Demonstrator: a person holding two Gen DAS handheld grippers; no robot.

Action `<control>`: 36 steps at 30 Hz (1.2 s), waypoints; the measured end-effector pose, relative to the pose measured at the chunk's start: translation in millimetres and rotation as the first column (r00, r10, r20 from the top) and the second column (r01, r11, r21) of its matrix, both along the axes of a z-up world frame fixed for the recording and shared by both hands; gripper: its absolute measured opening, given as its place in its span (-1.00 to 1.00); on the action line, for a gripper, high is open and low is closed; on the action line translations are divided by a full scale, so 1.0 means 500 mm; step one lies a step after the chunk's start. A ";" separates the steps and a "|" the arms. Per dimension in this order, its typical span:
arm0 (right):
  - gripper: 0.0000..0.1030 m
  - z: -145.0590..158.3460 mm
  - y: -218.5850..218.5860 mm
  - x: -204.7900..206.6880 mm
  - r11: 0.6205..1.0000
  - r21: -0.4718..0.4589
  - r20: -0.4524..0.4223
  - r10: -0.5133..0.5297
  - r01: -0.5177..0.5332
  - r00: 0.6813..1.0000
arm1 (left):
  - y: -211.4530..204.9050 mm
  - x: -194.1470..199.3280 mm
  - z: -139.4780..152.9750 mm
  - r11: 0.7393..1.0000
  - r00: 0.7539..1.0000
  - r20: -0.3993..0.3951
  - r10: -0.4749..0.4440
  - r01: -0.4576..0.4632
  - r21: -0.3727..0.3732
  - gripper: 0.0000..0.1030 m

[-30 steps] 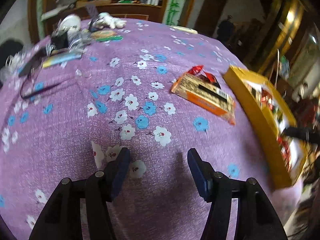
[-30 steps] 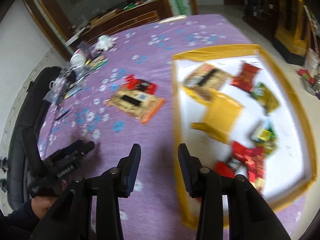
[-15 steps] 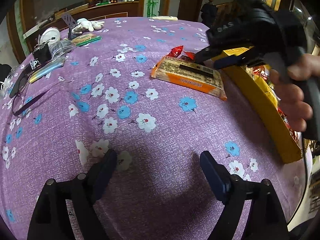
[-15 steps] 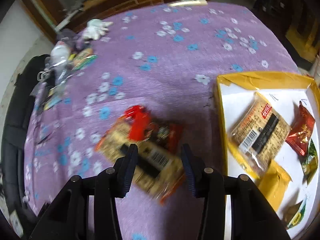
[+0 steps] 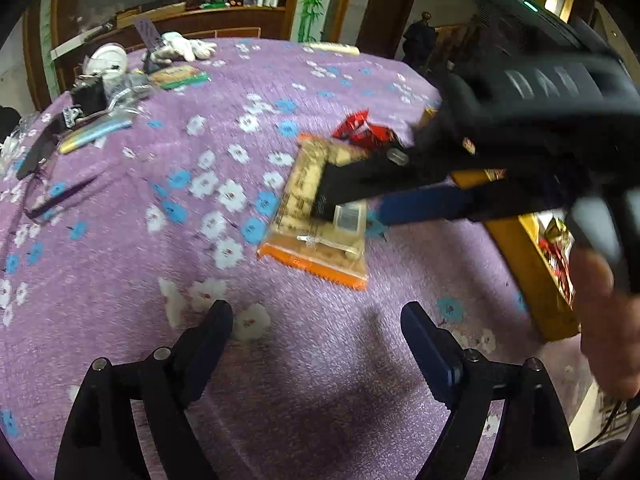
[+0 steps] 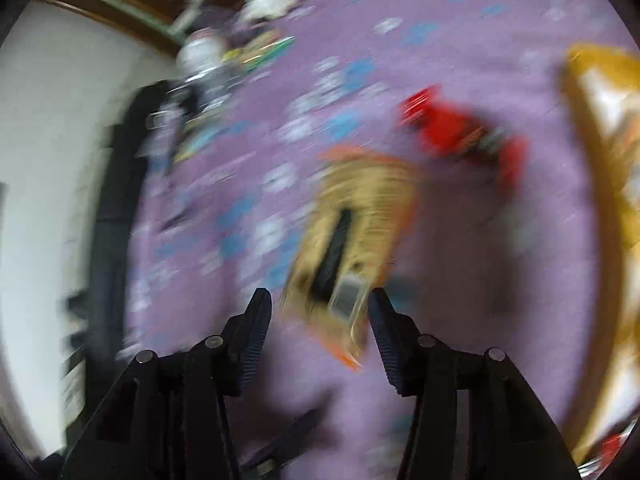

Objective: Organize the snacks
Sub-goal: 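Move to the table and grasp the orange-edged cracker pack with left tool, then grasp a red candy wrapper with right tool while left holds the cracker pack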

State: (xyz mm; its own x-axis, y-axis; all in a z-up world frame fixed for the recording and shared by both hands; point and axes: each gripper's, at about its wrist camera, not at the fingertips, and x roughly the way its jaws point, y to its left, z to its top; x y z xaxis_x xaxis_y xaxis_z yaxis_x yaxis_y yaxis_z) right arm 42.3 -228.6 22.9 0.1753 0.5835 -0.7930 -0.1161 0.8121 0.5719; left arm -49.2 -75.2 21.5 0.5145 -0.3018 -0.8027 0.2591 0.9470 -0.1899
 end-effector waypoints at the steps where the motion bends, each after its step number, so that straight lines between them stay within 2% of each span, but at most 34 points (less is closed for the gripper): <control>1: -0.03 0.010 -0.008 -0.005 0.999 -0.039 0.022 -0.024 0.025 0.999 | 0.004 0.003 0.007 1.000 1.000 0.008 0.010 -0.010 -0.003 0.72; 5: -0.03 0.055 -0.054 -0.013 0.987 -0.131 0.118 -0.082 0.097 0.990 | 0.014 0.036 0.031 0.999 0.999 0.025 0.032 -0.032 -0.017 0.72; 7: -0.03 0.070 -0.074 -0.016 0.984 -0.130 0.137 -0.103 0.121 0.985 | 0.009 0.060 0.033 1.000 1.000 0.014 0.026 -0.026 0.009 0.72; 12: -0.03 0.083 -0.120 -0.032 0.978 -0.120 0.145 -0.152 0.170 0.978 | -0.045 0.129 0.009 0.994 0.996 -0.064 -0.054 0.060 0.089 0.74; 20: -0.03 0.096 -0.143 -0.038 0.973 -0.158 0.177 -0.137 0.166 0.975 | -0.099 0.193 -0.033 0.973 0.995 -0.065 -0.073 0.085 0.213 0.75; 21: -0.03 0.098 -0.142 -0.032 0.973 -0.167 0.181 -0.126 0.157 0.975 | -0.095 0.195 -0.032 0.977 0.996 -0.055 -0.065 0.075 0.200 0.70; 23: -0.03 0.099 -0.135 -0.019 0.972 -0.195 0.196 -0.094 0.133 0.976 | -0.090 0.194 -0.029 0.979 0.998 -0.036 -0.051 0.057 0.197 0.47; 24: -0.03 0.099 -0.131 -0.008 0.969 -0.214 0.202 -0.079 0.122 0.976 | -0.086 0.191 -0.025 0.980 0.999 -0.028 -0.046 0.051 0.192 0.16; 27: -0.03 0.091 -0.128 0.033 0.973 -0.205 0.191 -0.068 0.108 0.979 | -0.071 0.181 -0.022 0.984 0.998 -0.050 -0.030 0.038 0.171 0.14; 31: -0.03 0.070 -0.129 0.104 0.976 -0.171 0.165 -0.104 0.133 0.981 | -0.049 0.140 -0.017 0.991 0.997 -0.078 -0.015 0.026 0.130 0.14; 36: -0.03 0.012 -0.107 0.184 0.967 -0.206 0.096 -0.133 0.150 0.987 | -0.035 0.076 -0.004 0.994 0.997 -0.071 -0.016 0.023 0.103 0.14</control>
State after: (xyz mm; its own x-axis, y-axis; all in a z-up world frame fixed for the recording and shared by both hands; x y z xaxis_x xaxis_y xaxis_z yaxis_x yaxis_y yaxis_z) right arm 134.4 -282.0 29.0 0.3123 0.3688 -0.8755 -0.0302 0.9250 0.3788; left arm -11.2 -92.6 19.7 0.4510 -0.2246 -0.8638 0.2677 0.9573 -0.1092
